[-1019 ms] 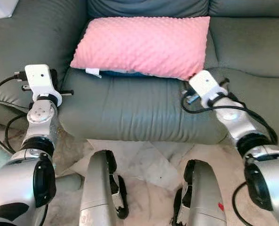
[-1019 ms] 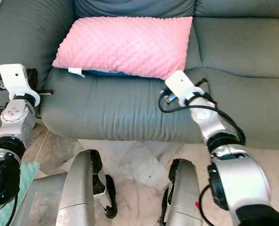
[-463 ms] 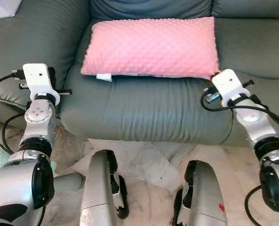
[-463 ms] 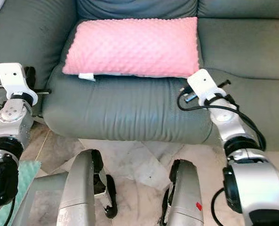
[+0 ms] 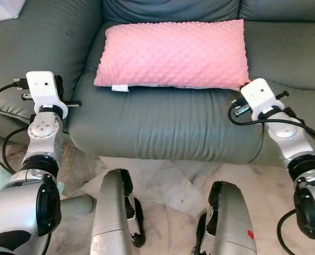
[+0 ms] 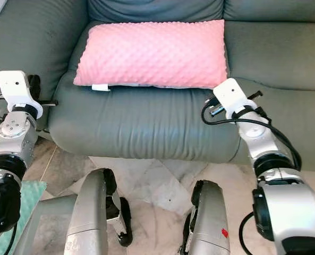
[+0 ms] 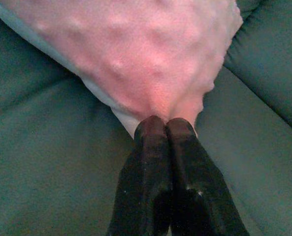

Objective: Move the pillow to the sofa

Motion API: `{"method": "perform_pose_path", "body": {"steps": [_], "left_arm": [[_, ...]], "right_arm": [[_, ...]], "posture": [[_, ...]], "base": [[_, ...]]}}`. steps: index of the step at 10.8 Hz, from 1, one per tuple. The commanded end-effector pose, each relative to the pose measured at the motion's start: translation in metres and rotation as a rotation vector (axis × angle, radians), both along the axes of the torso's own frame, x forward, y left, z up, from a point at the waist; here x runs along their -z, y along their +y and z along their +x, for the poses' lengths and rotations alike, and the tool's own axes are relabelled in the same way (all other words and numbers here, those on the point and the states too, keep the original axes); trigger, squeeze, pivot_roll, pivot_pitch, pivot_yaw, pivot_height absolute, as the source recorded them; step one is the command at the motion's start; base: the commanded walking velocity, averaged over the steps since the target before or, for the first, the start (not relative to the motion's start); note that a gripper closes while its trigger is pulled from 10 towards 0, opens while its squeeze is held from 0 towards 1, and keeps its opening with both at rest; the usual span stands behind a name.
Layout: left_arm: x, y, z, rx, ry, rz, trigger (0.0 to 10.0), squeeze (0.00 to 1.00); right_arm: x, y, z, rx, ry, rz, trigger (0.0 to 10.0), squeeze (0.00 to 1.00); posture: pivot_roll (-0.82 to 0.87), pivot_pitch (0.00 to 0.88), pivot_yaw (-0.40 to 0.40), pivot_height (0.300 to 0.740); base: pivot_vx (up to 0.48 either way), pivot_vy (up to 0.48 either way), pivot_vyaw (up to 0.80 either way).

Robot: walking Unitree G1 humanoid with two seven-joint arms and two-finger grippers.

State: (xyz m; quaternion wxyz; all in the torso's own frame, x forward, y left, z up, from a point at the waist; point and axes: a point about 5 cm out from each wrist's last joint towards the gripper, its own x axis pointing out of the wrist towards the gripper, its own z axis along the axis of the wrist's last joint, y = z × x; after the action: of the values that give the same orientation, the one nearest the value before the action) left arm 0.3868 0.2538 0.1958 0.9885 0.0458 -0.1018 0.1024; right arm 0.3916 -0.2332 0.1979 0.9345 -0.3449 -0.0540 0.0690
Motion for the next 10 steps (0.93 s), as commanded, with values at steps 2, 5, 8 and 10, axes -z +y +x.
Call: {"method": "perform_pose_path", "body": {"steps": [2,5,8,10], "left_arm": [[0.013,0.006,-0.005,-0.007,0.040,-0.035,10.0,0.00],[0.013,0.003,-0.004,0.004,0.040,-0.053,10.0,0.00],[0.011,0.003,-0.003,0.017,0.034,-0.071,10.0,0.00],[0.010,-0.001,-0.002,0.049,0.023,-0.075,10.0,0.00]], "right_arm": [[0.008,0.008,-0.001,-0.023,0.009,0.061,10.0,1.00],[0.008,0.012,-0.001,-0.036,0.001,0.102,10.0,1.00],[-0.001,0.012,0.000,-0.034,-0.048,0.157,10.0,1.00],[-0.008,0.016,0.000,-0.049,-0.092,0.201,10.0,1.00]], "posture": [[-0.03,0.292,0.090,0.551],[-0.04,0.277,0.085,0.551],[-0.04,0.242,0.081,0.551],[-0.05,0.218,0.081,0.551]], "base": [[0.000,0.000,0.00],[0.000,0.000,0.00],[0.000,0.000,0.00],[0.000,0.000,0.00]]}}
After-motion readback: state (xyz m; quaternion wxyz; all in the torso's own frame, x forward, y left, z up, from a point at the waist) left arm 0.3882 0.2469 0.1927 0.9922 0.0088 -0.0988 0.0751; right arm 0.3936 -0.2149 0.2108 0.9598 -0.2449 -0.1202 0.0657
